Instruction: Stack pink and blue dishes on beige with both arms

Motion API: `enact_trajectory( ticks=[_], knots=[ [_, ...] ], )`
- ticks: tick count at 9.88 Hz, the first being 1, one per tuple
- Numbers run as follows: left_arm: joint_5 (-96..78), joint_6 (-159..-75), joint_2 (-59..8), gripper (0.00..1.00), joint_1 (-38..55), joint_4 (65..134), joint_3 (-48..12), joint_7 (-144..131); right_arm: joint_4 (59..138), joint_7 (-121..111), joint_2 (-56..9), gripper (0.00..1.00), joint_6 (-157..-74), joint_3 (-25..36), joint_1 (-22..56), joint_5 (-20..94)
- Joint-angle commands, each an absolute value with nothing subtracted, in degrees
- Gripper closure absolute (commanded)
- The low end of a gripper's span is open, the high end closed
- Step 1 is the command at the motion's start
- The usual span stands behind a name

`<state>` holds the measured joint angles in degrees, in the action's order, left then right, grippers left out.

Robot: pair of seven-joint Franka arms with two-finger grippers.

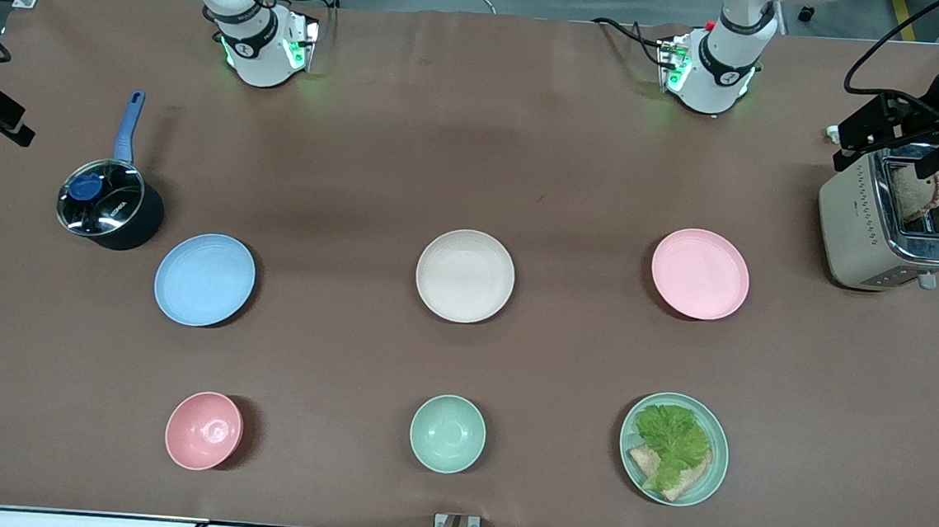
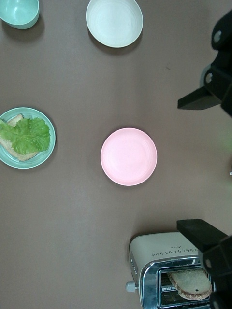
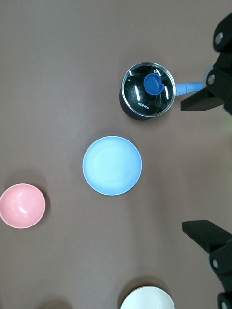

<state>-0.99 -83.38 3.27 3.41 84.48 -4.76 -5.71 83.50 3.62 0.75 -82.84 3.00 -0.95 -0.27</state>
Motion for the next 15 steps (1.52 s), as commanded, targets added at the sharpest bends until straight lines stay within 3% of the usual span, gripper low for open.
enact_trajectory(
  ticks=[1, 6, 8, 11, 15],
  knots=[
    [-0.9, -83.9, 3.7, 0.00, 3.1, 87.1, -4.9, -4.7, 84.1, 2.6, 1.4, 0.00, -82.4, 3.1, -0.7, -1.0],
    [-0.8, -85.3, 1.2, 0.02, 3.0, 88.0, -3.3, -3.3, 83.7, 2.5, 0.1, 0.00, -82.6, 3.2, -0.7, -1.1],
    [-1.1, -93.8, 0.3, 0.02, 2.9, 95.9, -0.8, -2.8, 84.3, -3.1, -4.1, 0.00, -84.4, 3.6, -4.0, 2.6],
    [-6.9, -111.0, -2.3, 0.02, 2.6, 110.6, 4.3, 9.0, 90.7, -15.2, -12.1, 0.00, -96.5, 6.2, -6.7, 7.3],
    [-24.4, -116.4, -14.6, 0.00, 1.3, 113.3, 10.5, 31.0, 104.7, -31.8, -22.6, 0.00, -118.6, 6.8, -9.1, 18.0]
  ],
)
